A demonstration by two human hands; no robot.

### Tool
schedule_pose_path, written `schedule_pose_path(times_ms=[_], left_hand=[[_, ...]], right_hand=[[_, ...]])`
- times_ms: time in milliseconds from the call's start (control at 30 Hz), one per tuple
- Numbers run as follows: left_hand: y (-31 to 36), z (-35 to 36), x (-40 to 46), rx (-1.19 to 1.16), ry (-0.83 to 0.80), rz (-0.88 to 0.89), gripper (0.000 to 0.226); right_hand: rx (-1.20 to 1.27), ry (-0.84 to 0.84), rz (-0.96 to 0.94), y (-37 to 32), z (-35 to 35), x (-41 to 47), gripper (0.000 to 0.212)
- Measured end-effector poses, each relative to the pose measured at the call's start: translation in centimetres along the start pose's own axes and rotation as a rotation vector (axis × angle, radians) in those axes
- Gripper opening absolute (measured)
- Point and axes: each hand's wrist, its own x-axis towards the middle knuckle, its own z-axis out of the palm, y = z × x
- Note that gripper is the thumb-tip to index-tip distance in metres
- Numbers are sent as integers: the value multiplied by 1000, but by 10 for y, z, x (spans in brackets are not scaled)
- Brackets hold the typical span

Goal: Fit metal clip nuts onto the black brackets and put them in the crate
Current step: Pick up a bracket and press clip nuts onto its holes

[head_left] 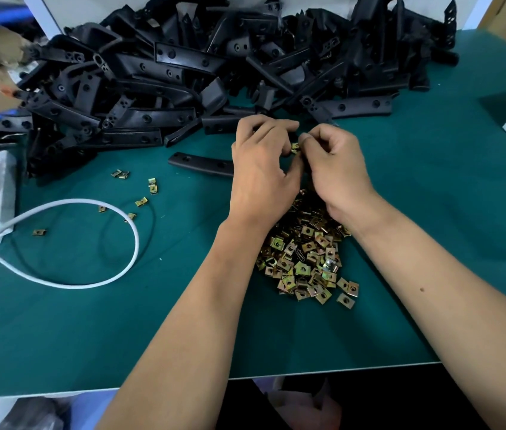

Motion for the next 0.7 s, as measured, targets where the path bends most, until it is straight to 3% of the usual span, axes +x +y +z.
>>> schedule_pose_path(times_ms=[200,400,533,600,700], left_hand=[[-9,-10,-1,-54,119,-59,22],[-9,-13,-4,48,-47,-89,35],[-12,-16,-1,144,79,-361,46],[-19,-17,0,145,-13,-528,67],[-26,-16,-1,3,-136,-636,93]], right_hand=[[184,-104,42,-5,-25,9,22],[171,-47,159,2,-25,12,19],[206,-72,207,4,-24,13,15],[212,-96,207,5,-24,13,14],[221,-147,204,4,-24,12,13]])
